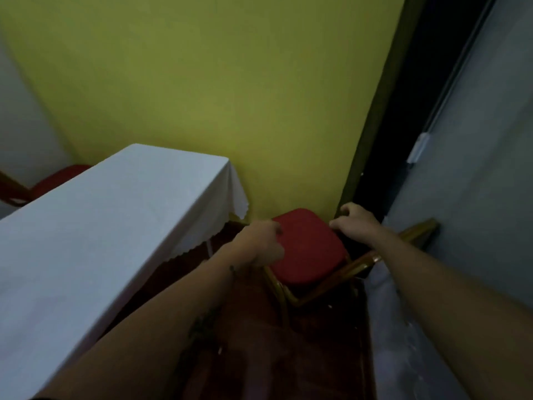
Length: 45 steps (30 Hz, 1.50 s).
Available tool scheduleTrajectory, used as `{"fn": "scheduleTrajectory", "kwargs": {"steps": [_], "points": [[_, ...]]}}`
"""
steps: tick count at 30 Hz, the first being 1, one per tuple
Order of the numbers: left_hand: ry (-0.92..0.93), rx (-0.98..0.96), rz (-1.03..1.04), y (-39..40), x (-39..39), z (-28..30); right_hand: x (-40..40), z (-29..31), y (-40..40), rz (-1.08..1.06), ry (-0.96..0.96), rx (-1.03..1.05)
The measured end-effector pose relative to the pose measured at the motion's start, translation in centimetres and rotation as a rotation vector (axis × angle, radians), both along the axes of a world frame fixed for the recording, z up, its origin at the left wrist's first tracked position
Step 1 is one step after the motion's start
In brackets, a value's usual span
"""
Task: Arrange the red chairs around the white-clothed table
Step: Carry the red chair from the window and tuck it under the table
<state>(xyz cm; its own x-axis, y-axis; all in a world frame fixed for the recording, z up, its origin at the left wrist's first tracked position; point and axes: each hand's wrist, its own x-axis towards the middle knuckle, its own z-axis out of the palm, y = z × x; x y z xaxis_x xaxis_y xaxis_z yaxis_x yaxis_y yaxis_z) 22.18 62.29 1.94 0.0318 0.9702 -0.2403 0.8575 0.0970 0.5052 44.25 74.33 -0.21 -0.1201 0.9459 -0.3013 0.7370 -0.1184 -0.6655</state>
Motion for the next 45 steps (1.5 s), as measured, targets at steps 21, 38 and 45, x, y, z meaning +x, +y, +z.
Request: {"fn": "scheduleTrajectory", "kwargs": {"steps": [21, 38, 45], "points": [[0.117, -0.287, -0.190, 15.5, 22.8, -10.8, 17.1, -8.7, 12.3, -0.627, 0.040, 0.216], [0.127, -0.335, -0.118, 12.3, 17.0, -10.8, 11.3, -8.1, 7.8, -0.803, 0.821, -0.344], [0.106, -0.294, -0.073, 9.1, 14.4, -10.8, 8.2, -7.6, 5.9, -0.648, 0.774, -0.357]]}}
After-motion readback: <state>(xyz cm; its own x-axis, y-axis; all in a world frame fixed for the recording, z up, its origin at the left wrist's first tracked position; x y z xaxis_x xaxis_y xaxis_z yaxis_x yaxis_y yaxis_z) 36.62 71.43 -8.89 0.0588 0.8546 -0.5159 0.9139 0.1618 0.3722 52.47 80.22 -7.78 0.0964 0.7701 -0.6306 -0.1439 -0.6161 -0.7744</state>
